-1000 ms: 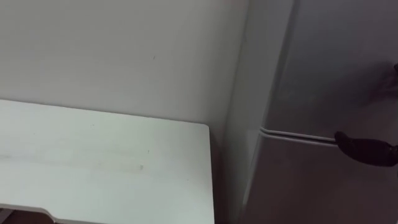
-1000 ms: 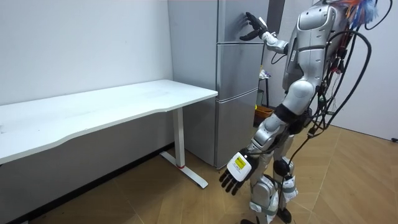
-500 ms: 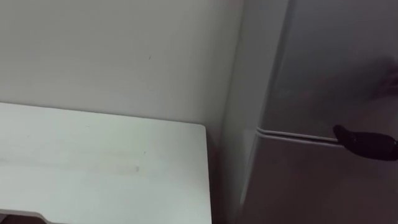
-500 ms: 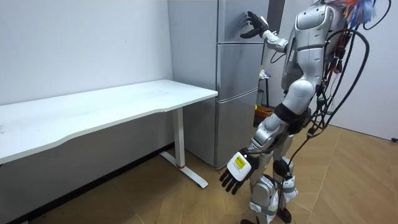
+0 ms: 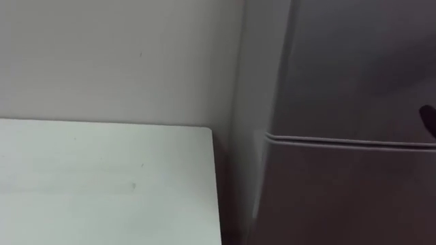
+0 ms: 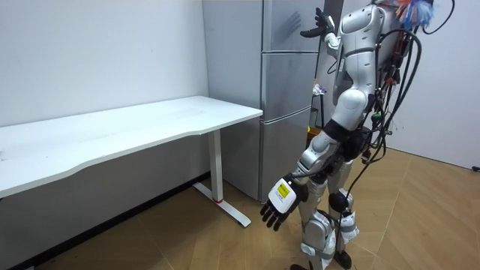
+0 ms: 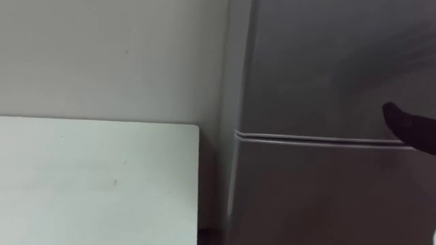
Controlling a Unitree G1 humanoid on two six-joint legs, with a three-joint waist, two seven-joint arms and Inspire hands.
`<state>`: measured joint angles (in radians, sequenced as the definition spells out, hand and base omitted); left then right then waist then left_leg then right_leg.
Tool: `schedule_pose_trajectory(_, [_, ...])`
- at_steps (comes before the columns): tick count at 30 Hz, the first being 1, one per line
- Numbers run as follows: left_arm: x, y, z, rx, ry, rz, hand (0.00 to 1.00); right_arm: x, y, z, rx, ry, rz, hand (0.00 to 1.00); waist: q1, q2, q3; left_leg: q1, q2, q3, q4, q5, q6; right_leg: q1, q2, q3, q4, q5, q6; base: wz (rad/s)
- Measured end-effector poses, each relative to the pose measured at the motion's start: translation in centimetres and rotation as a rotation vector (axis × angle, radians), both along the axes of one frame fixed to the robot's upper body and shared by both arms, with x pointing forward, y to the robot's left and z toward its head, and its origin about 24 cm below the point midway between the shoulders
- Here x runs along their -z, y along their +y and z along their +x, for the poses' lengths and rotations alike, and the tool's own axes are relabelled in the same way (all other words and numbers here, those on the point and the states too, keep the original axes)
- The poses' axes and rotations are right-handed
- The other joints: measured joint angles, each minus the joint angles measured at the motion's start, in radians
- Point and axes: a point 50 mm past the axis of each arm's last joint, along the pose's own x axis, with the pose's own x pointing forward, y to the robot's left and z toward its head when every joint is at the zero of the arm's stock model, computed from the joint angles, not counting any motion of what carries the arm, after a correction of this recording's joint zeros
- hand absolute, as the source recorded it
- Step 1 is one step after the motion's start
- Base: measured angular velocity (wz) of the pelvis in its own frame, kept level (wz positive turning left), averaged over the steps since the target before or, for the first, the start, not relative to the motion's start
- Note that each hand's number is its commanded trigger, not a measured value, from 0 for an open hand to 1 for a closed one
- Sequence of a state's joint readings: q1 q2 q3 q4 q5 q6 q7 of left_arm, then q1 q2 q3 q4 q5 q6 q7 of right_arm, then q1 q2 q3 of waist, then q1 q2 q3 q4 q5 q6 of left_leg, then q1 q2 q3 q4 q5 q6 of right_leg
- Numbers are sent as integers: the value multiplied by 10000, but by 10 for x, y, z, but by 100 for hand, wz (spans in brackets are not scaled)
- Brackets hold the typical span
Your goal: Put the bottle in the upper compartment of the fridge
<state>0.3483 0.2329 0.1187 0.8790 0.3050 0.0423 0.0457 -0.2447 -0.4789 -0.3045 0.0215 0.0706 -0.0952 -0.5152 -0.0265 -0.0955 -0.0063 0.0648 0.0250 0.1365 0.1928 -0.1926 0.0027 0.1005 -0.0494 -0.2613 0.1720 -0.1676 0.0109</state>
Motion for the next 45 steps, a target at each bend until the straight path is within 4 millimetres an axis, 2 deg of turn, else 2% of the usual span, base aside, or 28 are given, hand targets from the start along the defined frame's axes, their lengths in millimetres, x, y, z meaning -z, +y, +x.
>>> schedule_pose_trajectory(2, [0, 0, 2, 9, -89, 71, 0, 2, -4, -4, 181, 116, -101, 0, -45, -107, 54, 1, 3, 19, -28, 0, -1, -26, 4, 48, 17, 0, 0, -2])
schedule_pose_trajectory(7, [0, 0, 2, 39, -135, 66, 0, -3, -7, -9, 267, 55, -412, 0, -207, -243, 52, -29, -2, 66, -46, -12, 6, -62, -4, 99, 30, 1, 1, -3])
schedule_pose_trajectory(15, [1, -5, 4, 64, -364, -18, 0, -14, -20, -21, 928, -679, -441, 0, -285, -86, 34, 23, 24, 175, -35, -14, 7, -175, -9, 156, 129, 4, -4, -3])
schedule_pose_trajectory(21, [-1, -1, 2, -381, -583, 43, 0, 2, -44, -47, 2203, -497, -12, 0, -280, -54, 44, 55, 40, 258, 29, -21, -2, -148, -3, 164, 116, -3, -7, -2])
schedule_pose_trajectory(24, [-2, 3, 2, -609, -704, 185, 0, 12, -55, -59, 2513, -363, 687, 0, -280, -86, 62, 41, 27, 271, 24, -20, 0, -156, 2, 341, 122, -45, -11, -3])
schedule_pose_trajectory(30, [-3, 4, -2, -757, -739, 618, 0, 47, -70, -83, 3429, 169, 2397, 0, -270, -29, 55, 181, 23, 295, 28, -26, 11, -88, 2, 351, 85, -69, -6, -2])
schedule_pose_trajectory(31, [-3, 5, -4, -814, -706, 721, 0, 60, -71, -90, 3677, 475, 2709, 0, -278, -2, 73, 192, 25, 290, -5, -24, 7, -16, 14, 328, 17, -59, -15, 3])
schedule_pose_trajectory(33, [-3, 4, -3, -876, -785, 827, 0, 79, -71, -100, 4032, 852, 3414, 0, -327, -26, 36, 176, 23, 291, -61, -23, 4, -13, 9, 275, -13, -55, -14, 2])
schedule_pose_trajectory(38, [3, -7, -7, -1202, -658, 574, 0, 128, -71, -124, 5227, 2130, 4609, 0, -486, 274, 8, 158, -12, 315, -134, -24, 10, -131, -2, 347, -6, -68, 10, -2])
schedule_pose_trajectory(41, [3, -8, -4, -1427, -788, 562, 0, 145, -70, -133, 5544, 2599, 5247, 0, -502, 416, 24, 170, 2, 448, -249, -11, -3, -154, 14, 416, 7, -69, 11, -6])
schedule_pose_trajectory(45, [3, -8, 0, -1957, -1084, 373, 0, 176, -64, -149, 5988, 3705, 6063, 0, -480, 386, 25, 212, 4, 480, -294, -18, -14, -159, 13, 413, -5, -112, 11, -2])
